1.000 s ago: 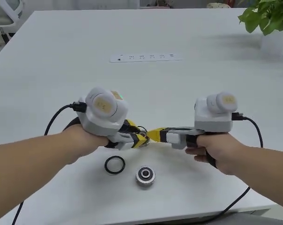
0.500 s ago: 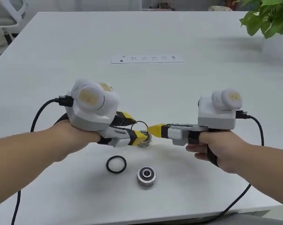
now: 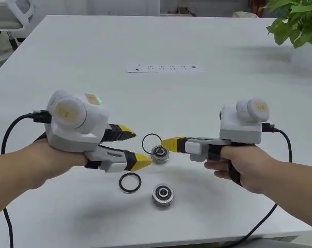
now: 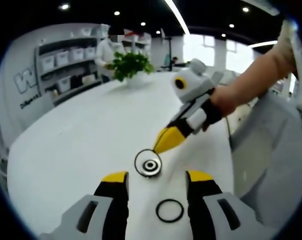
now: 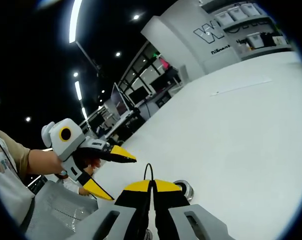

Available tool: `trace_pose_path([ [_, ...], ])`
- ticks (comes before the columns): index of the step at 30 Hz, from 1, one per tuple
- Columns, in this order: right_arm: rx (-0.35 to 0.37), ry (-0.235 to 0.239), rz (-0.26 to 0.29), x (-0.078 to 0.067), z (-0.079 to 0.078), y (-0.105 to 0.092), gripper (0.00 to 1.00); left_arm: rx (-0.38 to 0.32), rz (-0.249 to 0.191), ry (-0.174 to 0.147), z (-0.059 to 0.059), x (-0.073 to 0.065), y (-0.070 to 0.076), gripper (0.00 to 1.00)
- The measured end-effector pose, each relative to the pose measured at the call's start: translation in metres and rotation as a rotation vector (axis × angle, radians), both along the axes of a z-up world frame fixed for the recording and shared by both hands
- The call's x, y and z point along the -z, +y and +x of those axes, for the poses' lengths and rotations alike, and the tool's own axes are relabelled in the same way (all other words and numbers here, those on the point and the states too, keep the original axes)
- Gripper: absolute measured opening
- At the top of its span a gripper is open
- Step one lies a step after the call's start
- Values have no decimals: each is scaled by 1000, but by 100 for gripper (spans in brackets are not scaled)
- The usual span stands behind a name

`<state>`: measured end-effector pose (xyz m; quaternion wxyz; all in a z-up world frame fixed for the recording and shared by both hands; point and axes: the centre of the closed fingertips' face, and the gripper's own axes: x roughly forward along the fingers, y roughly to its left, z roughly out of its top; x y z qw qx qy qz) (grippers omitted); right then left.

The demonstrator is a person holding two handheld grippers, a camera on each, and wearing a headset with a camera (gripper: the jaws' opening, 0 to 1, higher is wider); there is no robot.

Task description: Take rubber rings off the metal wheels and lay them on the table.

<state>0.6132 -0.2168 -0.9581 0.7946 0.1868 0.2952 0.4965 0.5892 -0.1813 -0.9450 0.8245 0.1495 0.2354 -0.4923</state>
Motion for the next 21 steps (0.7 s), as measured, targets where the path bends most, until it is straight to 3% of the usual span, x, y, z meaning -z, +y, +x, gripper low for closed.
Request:
trace_pose_path([
  [7, -29, 9, 10, -4, -11, 9, 0, -40, -34, -2, -10, -7, 18, 51],
  [21, -107, 59, -1, 0, -33, 26, 0, -62, -22, -7, -34, -4, 42, 59],
])
